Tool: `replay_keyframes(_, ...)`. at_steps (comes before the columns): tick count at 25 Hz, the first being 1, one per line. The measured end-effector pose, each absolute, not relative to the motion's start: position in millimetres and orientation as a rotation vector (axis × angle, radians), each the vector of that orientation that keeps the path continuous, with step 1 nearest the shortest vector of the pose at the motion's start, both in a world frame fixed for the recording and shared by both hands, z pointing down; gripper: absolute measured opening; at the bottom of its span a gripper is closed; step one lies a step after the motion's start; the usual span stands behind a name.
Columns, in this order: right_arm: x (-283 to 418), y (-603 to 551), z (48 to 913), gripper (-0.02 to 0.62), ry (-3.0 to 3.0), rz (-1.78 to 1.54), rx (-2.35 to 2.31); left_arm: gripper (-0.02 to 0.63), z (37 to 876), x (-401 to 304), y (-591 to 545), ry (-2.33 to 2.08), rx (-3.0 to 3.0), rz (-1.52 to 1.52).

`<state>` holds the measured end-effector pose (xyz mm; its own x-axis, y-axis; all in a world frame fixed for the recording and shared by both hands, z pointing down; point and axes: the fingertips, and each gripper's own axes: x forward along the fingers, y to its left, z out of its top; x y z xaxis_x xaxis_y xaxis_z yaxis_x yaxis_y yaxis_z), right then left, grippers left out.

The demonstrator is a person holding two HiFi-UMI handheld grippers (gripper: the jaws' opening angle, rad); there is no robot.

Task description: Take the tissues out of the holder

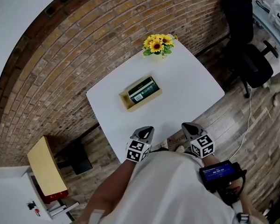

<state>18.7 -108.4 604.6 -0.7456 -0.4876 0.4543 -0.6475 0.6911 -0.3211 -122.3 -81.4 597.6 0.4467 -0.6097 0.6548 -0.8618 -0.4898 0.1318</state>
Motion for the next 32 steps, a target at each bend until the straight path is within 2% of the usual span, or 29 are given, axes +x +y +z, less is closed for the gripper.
replay_keyframes(28,16.2,-132.5,608.7,0.006,-2.524,0.734,0.977,0.012,598.6,-185.5,-206.5,-1.189,2.326,1.156)
replay_keyframes(32,18.7,-128.8,610.9,0.006,-2.516,0.743,0.984,0.089,602.6,-191.5,-218.6,-1.124,2.345,1.294)
